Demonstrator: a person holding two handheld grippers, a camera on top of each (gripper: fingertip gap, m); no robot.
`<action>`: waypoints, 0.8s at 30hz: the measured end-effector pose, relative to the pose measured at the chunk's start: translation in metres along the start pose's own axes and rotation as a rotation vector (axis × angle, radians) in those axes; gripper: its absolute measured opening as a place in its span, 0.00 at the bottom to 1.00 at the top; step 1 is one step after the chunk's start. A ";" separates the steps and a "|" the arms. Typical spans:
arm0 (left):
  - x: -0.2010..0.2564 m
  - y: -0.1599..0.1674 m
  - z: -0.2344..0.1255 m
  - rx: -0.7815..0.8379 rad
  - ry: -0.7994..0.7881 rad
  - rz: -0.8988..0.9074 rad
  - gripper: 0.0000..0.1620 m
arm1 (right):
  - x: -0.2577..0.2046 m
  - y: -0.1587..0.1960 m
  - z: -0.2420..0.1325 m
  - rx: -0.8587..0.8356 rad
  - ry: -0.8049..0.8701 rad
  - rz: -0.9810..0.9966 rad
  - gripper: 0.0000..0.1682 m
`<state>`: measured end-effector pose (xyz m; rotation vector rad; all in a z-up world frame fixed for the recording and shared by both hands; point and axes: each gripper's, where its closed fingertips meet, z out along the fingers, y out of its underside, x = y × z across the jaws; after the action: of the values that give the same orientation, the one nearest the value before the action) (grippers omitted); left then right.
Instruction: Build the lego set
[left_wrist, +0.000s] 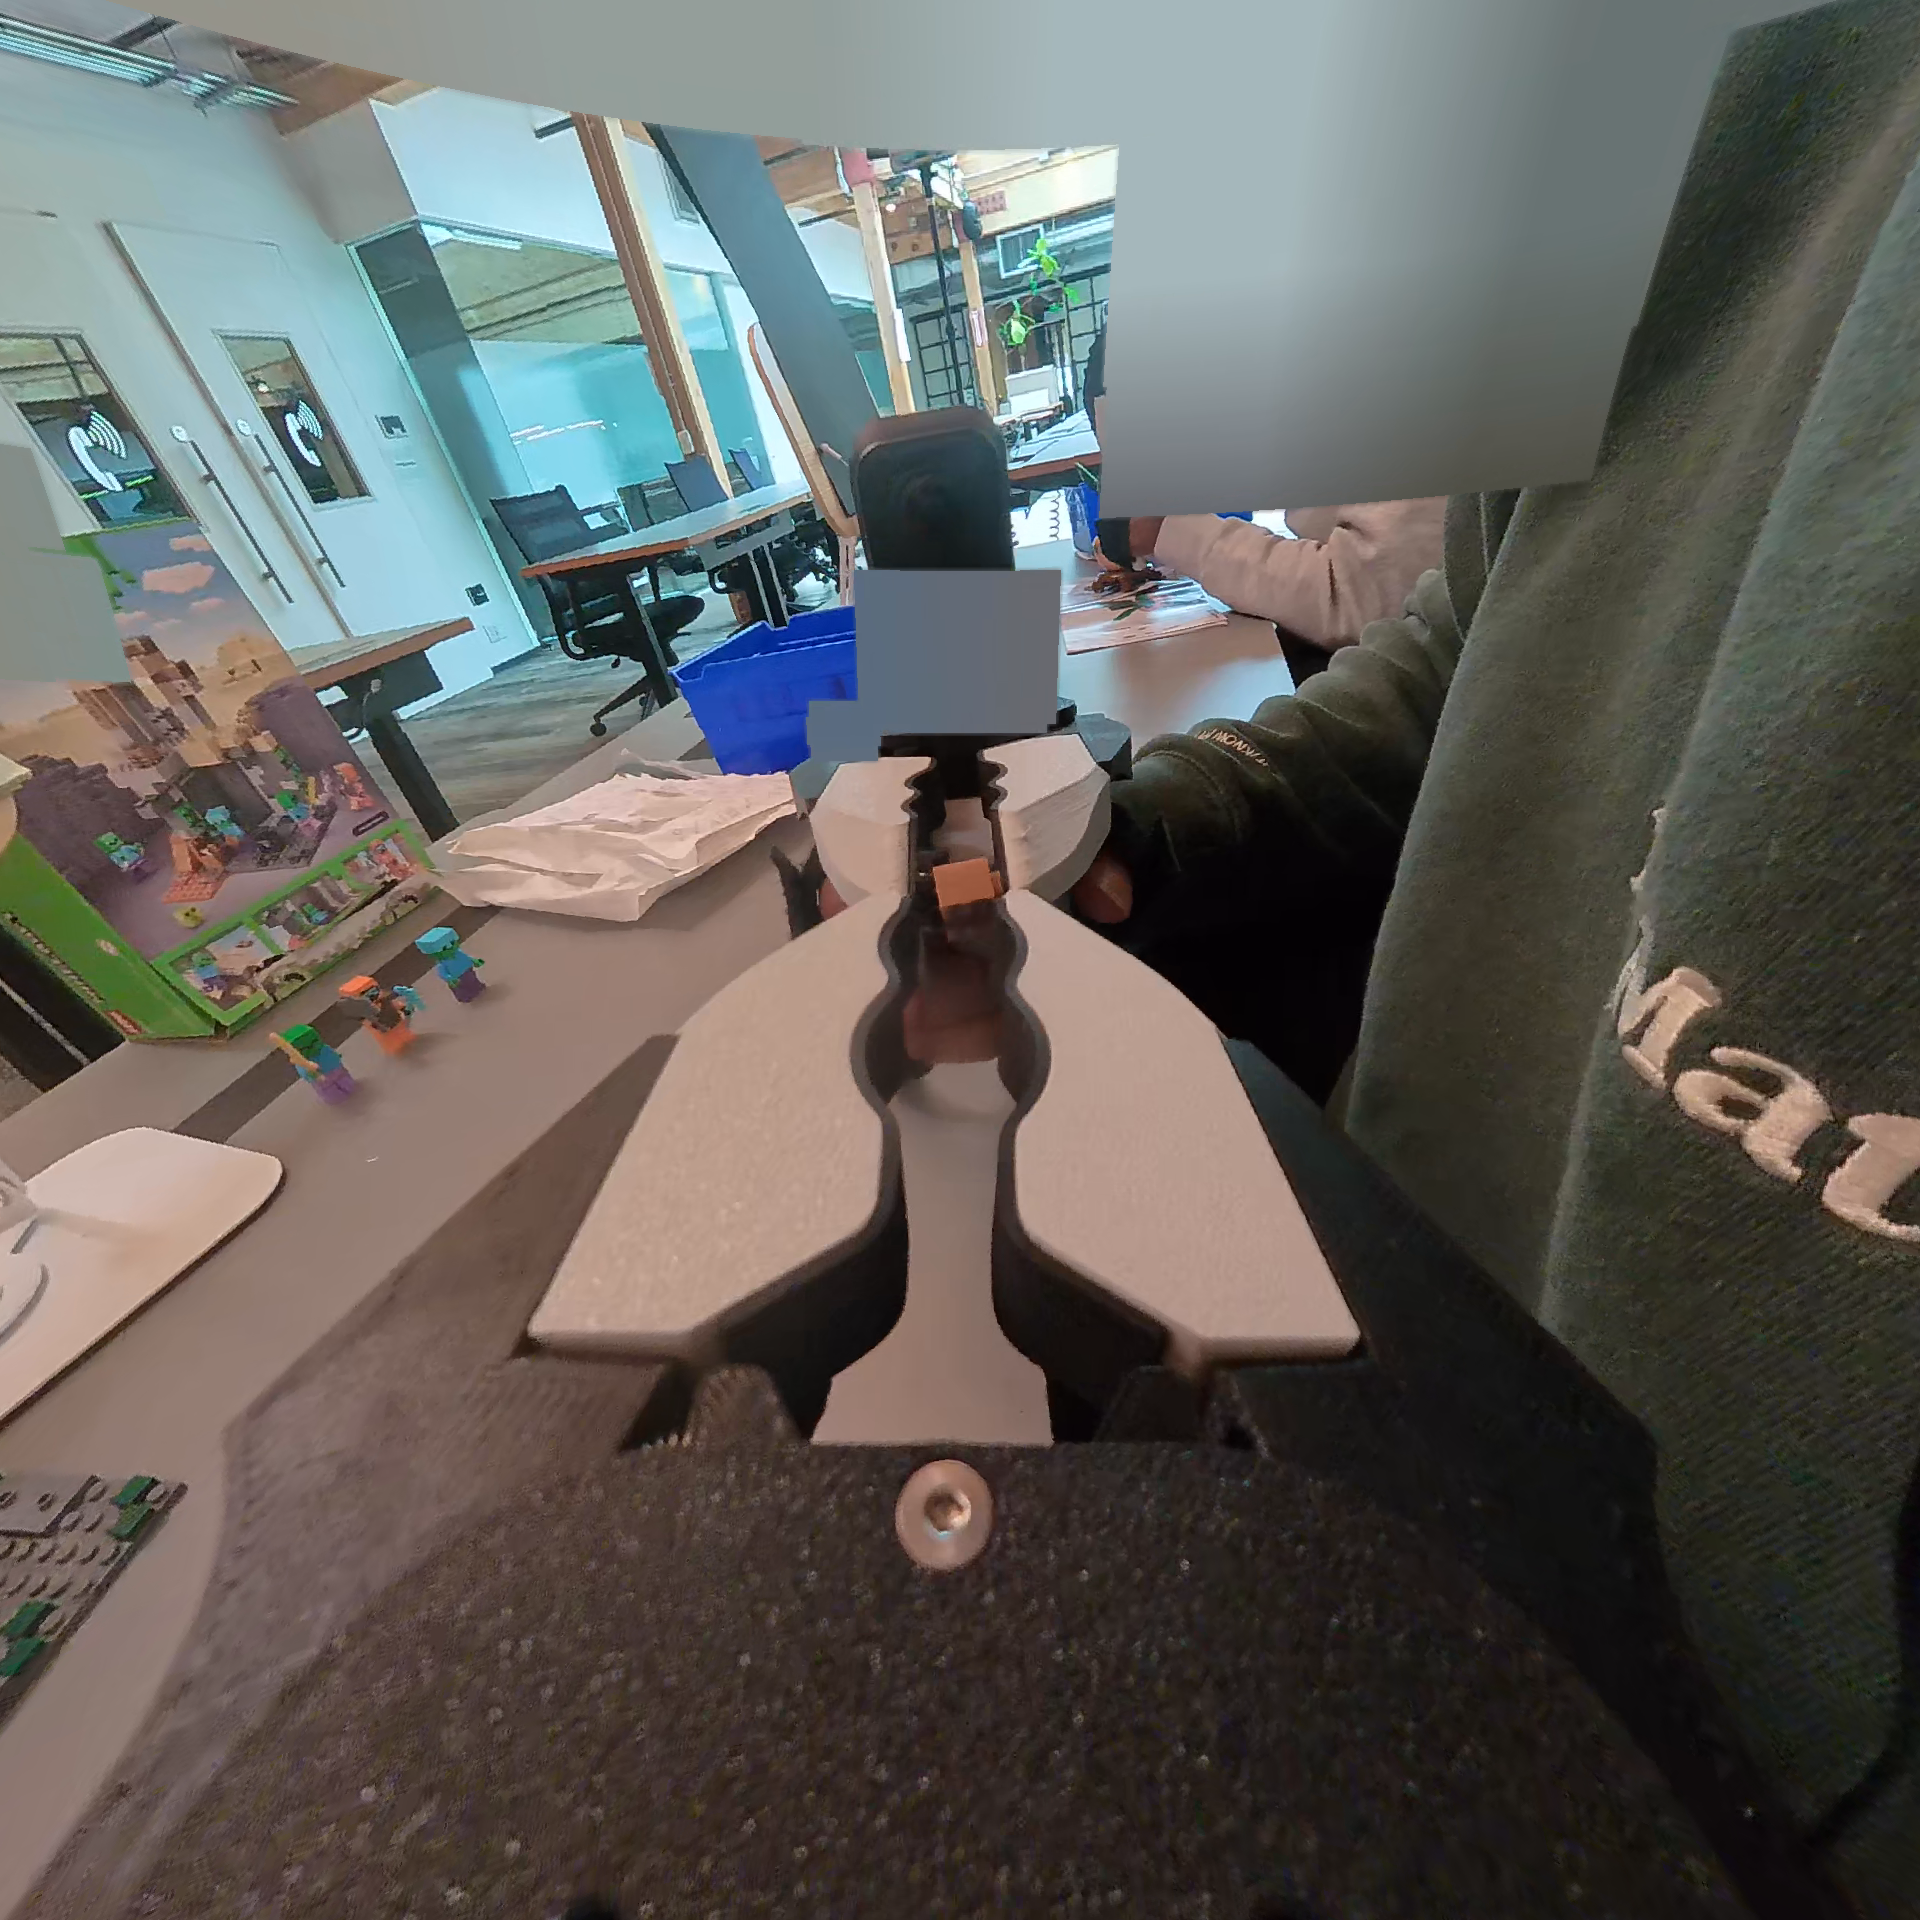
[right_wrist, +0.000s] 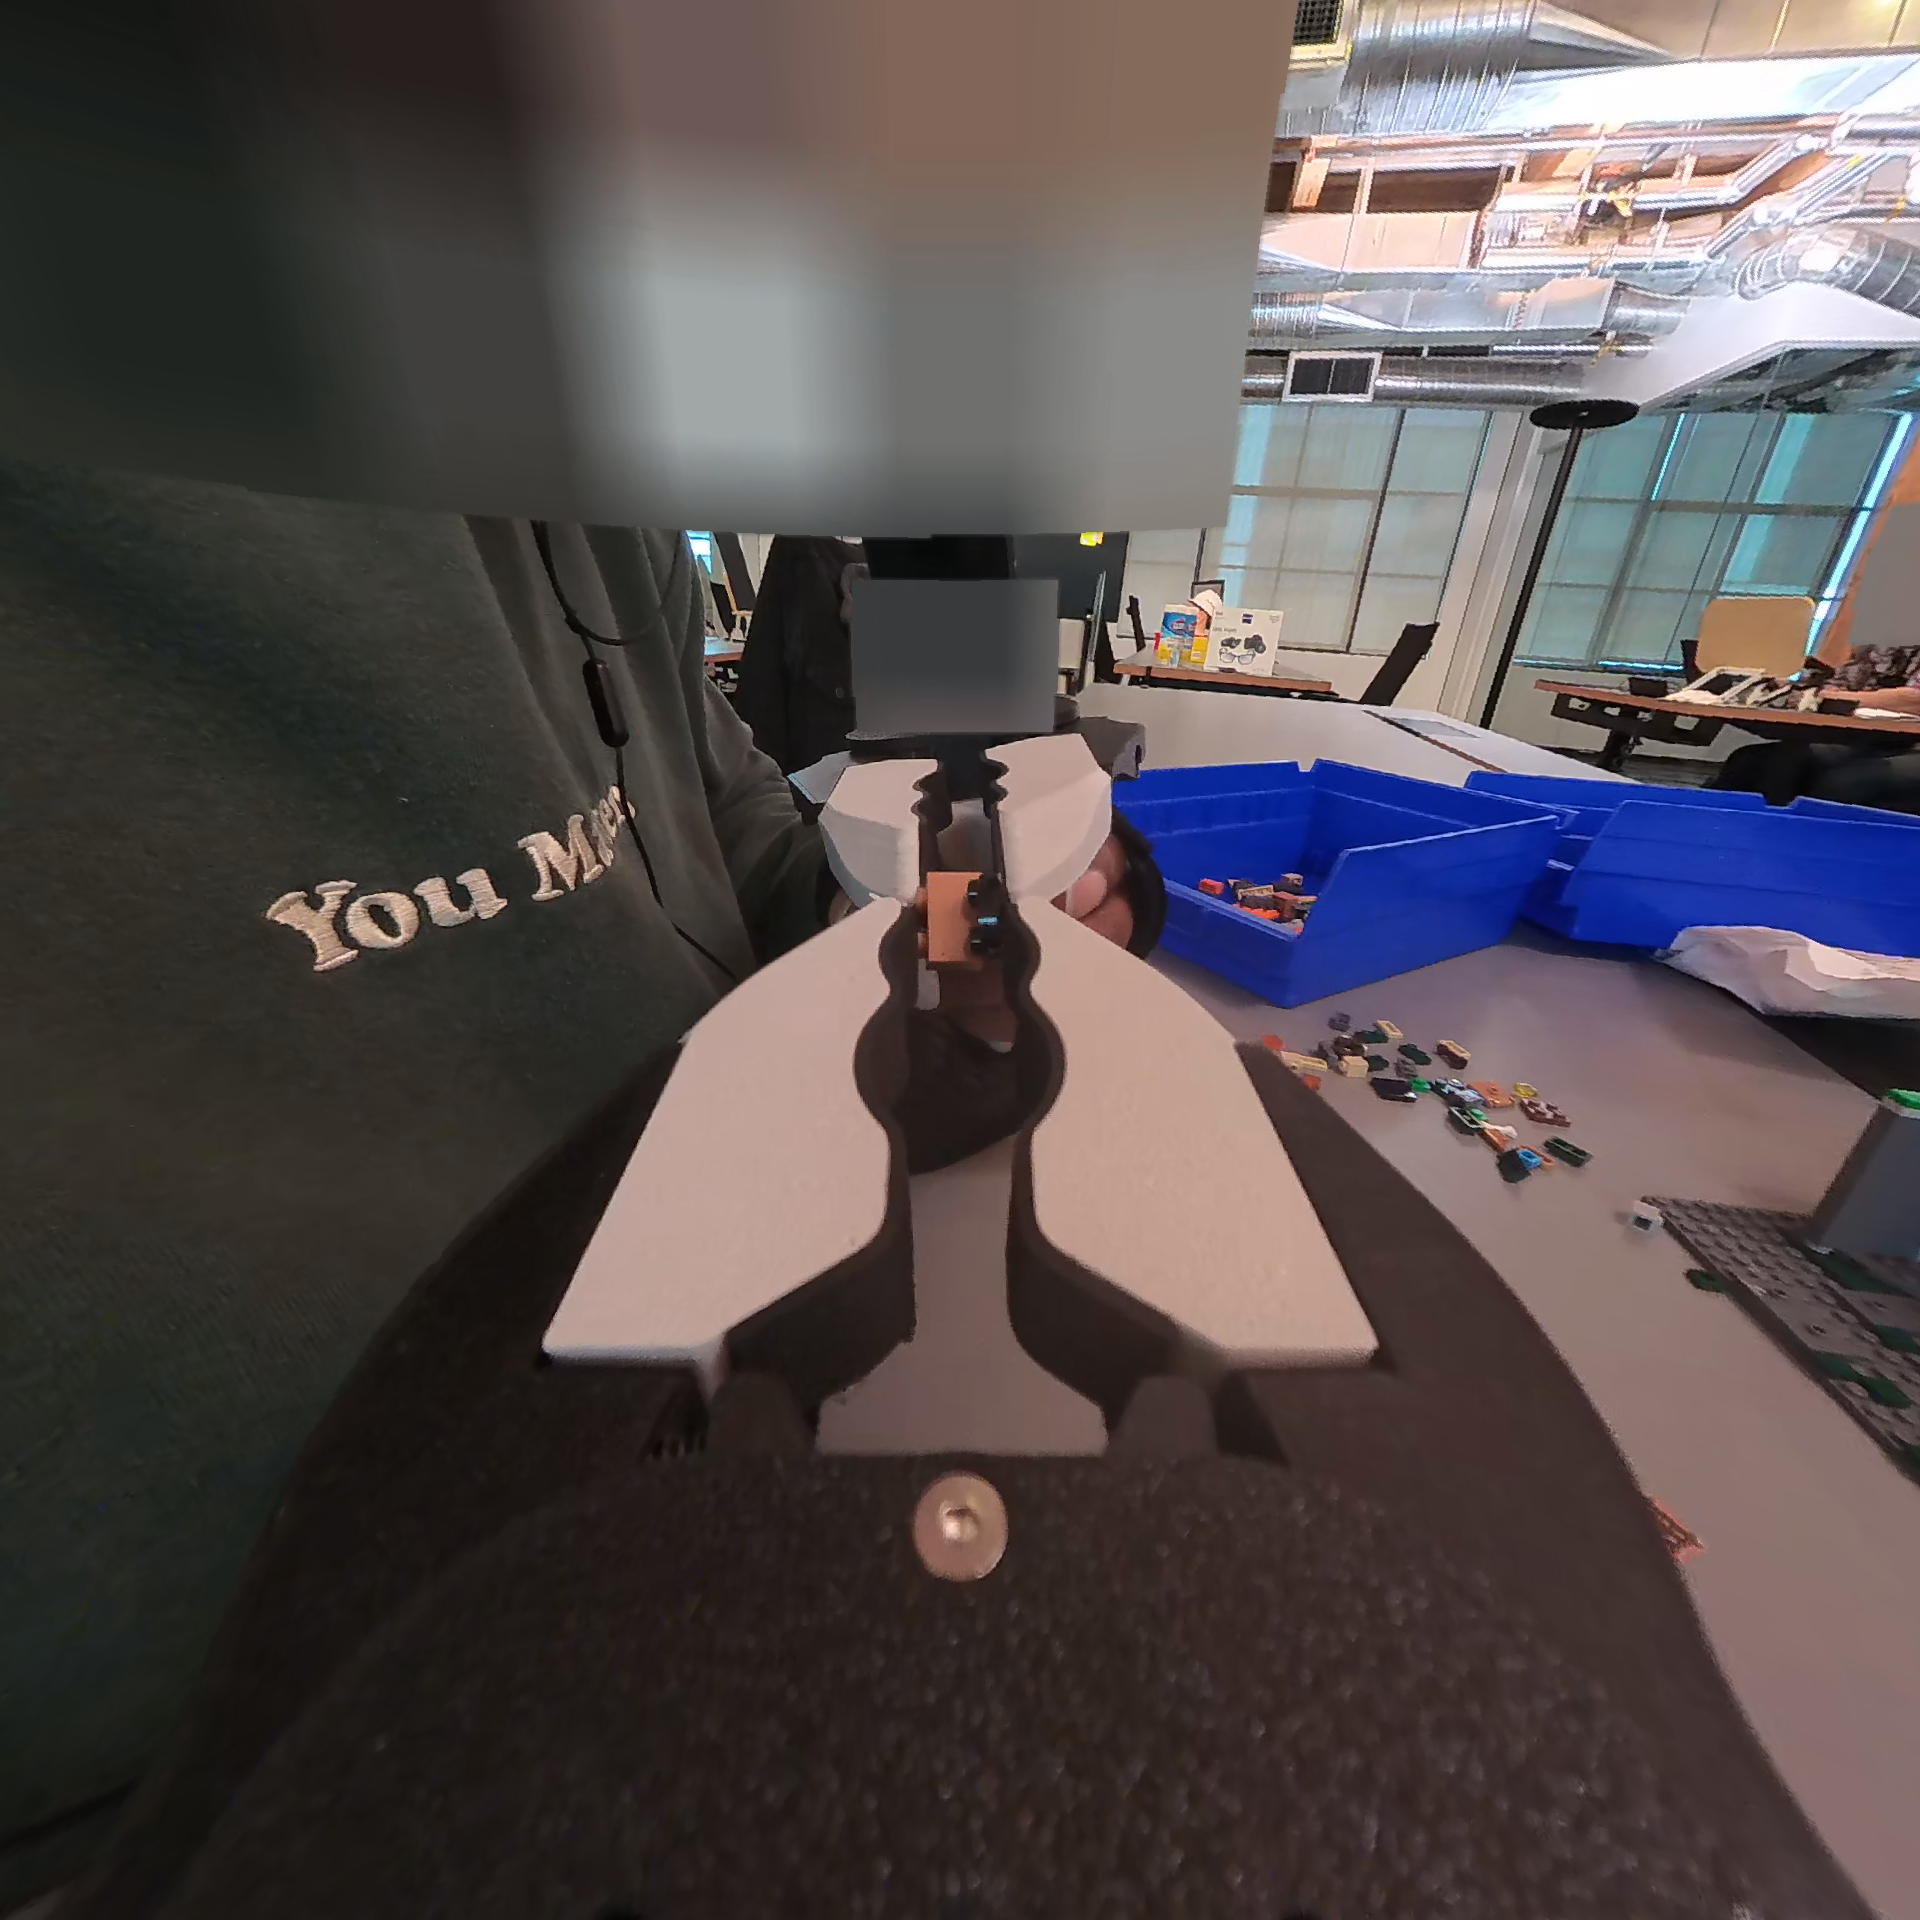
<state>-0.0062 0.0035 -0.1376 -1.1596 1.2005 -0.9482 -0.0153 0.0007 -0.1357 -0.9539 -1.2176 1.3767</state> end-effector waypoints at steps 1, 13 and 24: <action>0.001 0.000 0.000 0.000 0.004 0.001 0.08 | -0.001 0.000 0.000 0.004 -0.004 0.004 0.09; 0.002 -0.005 0.000 0.032 -0.010 -0.008 0.00 | -0.008 -0.006 0.000 0.058 -0.053 0.038 0.09; -0.006 -0.009 -0.003 0.042 -0.035 0.017 0.05 | 0.000 -0.005 -0.004 0.078 -0.020 0.062 0.08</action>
<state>-0.0099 0.0075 -0.1278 -1.1267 1.1562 -0.9327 -0.0105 0.0017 -0.1313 -0.9326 -1.1490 1.4753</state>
